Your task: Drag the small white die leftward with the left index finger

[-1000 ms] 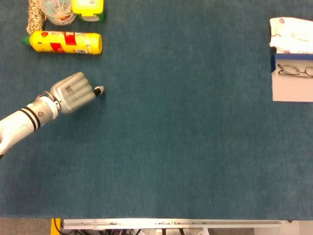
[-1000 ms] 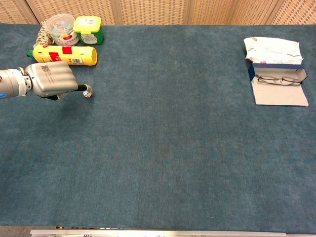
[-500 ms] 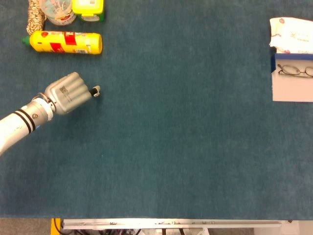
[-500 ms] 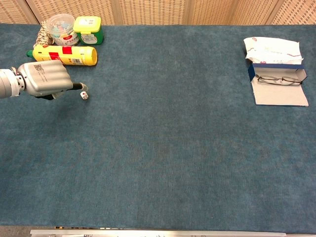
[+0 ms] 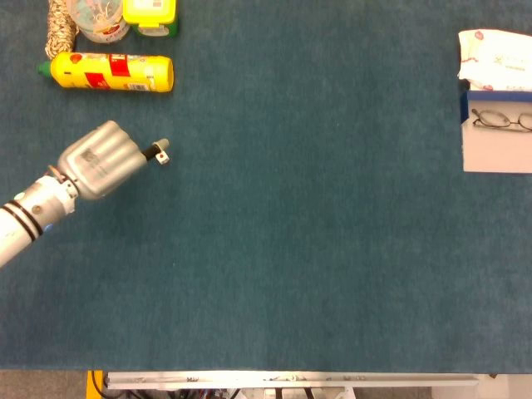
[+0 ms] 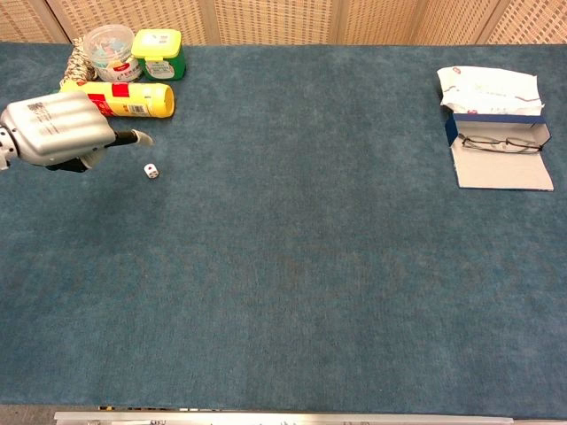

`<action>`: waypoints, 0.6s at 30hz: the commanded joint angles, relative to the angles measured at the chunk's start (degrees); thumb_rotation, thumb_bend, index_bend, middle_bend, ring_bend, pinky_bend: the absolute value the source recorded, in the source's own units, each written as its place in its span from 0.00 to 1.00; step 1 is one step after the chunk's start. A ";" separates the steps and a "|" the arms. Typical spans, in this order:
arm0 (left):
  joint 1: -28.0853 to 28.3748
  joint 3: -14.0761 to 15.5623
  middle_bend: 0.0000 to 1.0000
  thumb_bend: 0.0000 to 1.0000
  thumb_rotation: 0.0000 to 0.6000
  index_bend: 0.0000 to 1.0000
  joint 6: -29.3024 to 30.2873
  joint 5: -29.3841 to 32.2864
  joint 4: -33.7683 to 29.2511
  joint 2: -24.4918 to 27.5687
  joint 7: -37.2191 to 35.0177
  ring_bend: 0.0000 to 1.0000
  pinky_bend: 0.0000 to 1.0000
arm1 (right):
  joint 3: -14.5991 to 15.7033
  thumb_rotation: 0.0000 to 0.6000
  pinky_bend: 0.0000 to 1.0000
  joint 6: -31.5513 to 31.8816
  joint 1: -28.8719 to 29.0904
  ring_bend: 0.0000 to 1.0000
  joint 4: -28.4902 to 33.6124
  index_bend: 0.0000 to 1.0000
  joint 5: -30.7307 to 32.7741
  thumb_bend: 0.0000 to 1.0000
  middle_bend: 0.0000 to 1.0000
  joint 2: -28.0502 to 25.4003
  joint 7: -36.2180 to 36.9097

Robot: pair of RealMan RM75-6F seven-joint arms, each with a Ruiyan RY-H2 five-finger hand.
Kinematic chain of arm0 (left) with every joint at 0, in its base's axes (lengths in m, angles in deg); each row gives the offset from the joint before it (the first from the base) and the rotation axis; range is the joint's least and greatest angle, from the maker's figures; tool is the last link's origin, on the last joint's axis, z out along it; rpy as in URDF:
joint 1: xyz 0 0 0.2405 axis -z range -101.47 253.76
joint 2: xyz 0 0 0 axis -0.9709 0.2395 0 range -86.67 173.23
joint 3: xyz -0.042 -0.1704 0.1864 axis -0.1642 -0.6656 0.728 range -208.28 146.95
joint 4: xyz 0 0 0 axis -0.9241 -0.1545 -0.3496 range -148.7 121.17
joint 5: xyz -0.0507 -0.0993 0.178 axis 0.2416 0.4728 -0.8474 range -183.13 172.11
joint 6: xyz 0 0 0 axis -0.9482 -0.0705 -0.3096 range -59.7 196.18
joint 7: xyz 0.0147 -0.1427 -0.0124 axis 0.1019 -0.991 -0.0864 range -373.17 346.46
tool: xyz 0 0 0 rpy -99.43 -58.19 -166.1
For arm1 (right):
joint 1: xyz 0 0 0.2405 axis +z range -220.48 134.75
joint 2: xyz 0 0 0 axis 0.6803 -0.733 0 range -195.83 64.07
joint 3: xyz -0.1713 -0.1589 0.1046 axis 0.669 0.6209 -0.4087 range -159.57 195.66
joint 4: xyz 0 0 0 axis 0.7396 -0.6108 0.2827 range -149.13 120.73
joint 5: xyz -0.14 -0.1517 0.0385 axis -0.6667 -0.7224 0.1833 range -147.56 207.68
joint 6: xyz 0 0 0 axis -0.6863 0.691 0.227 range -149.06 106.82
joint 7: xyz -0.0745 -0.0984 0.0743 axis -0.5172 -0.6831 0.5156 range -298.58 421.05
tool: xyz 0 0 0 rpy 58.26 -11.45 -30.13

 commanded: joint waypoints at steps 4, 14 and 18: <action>-7.94 -2.91 0.96 0.97 1.00 0.06 12.85 3.12 -0.10 0.70 -5.75 0.81 0.96 | -0.06 1.00 0.26 0.57 -0.34 0.17 0.27 0.34 -0.07 0.06 0.32 -0.26 0.21; -20.21 -4.99 0.45 0.43 1.00 0.00 27.52 8.60 -11.78 4.89 -2.26 0.50 0.77 | -0.04 1.00 0.26 1.20 -0.64 0.17 0.67 0.34 -0.21 0.06 0.32 -0.20 -0.61; -24.29 -4.34 0.31 0.39 1.00 0.15 29.96 10.67 -16.72 6.54 2.20 0.37 0.67 | 0.30 1.00 0.26 1.08 -0.58 0.17 0.74 0.34 -0.54 0.06 0.32 0.08 -1.79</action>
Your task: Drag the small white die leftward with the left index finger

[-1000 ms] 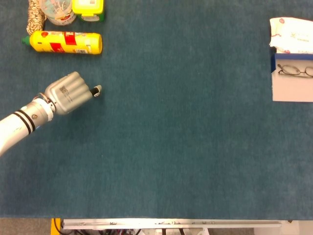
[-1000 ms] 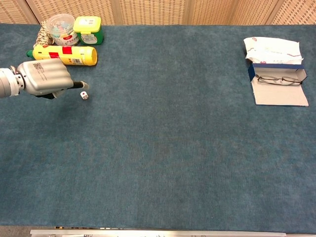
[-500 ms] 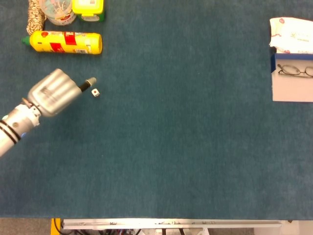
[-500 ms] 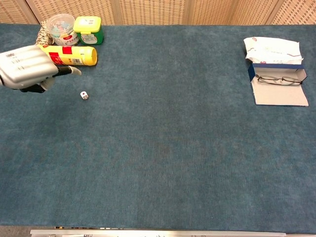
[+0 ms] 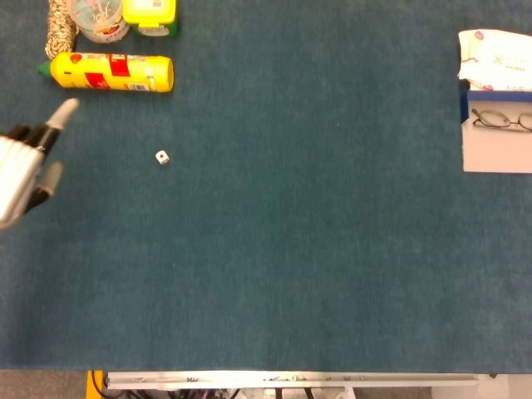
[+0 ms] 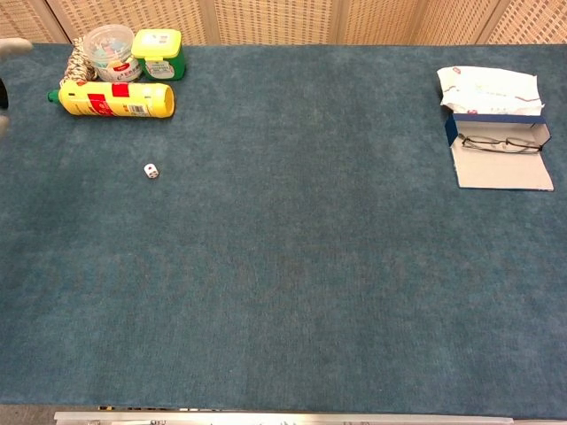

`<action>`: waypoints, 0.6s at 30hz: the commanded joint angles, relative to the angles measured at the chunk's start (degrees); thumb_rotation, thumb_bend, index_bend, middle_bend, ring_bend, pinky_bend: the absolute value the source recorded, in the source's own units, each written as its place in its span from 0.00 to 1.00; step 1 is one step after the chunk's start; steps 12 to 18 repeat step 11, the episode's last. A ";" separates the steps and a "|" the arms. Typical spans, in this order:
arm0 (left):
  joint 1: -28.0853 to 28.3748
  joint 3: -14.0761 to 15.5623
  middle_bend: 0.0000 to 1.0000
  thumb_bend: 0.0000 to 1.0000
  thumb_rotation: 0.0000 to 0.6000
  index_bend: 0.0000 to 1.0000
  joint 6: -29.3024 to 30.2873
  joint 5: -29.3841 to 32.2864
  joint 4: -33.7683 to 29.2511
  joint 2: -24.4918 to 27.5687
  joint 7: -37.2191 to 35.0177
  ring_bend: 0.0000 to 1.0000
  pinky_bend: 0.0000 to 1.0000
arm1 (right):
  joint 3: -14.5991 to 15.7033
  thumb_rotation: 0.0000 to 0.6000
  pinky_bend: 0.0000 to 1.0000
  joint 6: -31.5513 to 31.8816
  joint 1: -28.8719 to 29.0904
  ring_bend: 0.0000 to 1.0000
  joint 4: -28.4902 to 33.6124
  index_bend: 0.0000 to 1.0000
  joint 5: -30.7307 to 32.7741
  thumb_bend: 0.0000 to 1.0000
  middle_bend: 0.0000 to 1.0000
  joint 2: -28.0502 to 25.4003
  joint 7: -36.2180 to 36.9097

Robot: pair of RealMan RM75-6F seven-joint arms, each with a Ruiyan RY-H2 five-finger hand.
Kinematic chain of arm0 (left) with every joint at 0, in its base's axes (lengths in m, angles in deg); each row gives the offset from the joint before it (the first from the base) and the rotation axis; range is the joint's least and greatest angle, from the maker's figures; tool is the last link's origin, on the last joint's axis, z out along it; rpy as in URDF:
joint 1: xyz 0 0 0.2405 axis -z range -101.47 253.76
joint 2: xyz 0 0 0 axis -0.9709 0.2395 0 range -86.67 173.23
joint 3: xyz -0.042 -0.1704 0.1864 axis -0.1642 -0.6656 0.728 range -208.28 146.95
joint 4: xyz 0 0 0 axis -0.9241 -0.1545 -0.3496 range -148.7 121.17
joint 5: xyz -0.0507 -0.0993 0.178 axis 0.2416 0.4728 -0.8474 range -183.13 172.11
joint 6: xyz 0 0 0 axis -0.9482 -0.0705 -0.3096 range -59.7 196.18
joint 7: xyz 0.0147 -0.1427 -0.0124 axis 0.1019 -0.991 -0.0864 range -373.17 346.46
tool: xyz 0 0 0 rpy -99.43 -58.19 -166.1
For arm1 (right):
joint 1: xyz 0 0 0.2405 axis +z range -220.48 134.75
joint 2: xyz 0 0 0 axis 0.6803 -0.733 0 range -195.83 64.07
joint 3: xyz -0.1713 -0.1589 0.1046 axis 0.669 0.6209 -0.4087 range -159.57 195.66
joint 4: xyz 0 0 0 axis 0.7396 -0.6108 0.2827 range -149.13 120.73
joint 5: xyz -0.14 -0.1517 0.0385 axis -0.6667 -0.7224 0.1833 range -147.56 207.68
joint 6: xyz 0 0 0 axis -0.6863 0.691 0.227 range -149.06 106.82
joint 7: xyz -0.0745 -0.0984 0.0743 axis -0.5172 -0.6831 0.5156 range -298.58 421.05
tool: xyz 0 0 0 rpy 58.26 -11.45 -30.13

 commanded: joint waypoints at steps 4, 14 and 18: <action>-5.78 0.91 0.26 0.39 1.00 0.33 2.76 3.23 -5.64 1.97 4.71 0.32 0.62 | 0.07 1.00 0.26 -0.11 0.09 0.17 -0.02 0.34 0.06 0.06 0.32 0.40 -1.05; -9.56 1.25 0.26 0.39 1.00 0.36 3.95 3.28 -2.58 0.37 -0.71 0.32 0.61 | -0.31 1.00 0.26 -0.25 -0.03 0.17 -0.59 0.34 1.03 0.06 0.32 0.43 -1.02; -9.56 1.25 0.26 0.39 1.00 0.36 3.95 3.28 -2.58 0.37 -0.71 0.32 0.61 | -0.31 1.00 0.26 -0.25 -0.03 0.17 -0.59 0.34 1.03 0.06 0.32 0.43 -1.02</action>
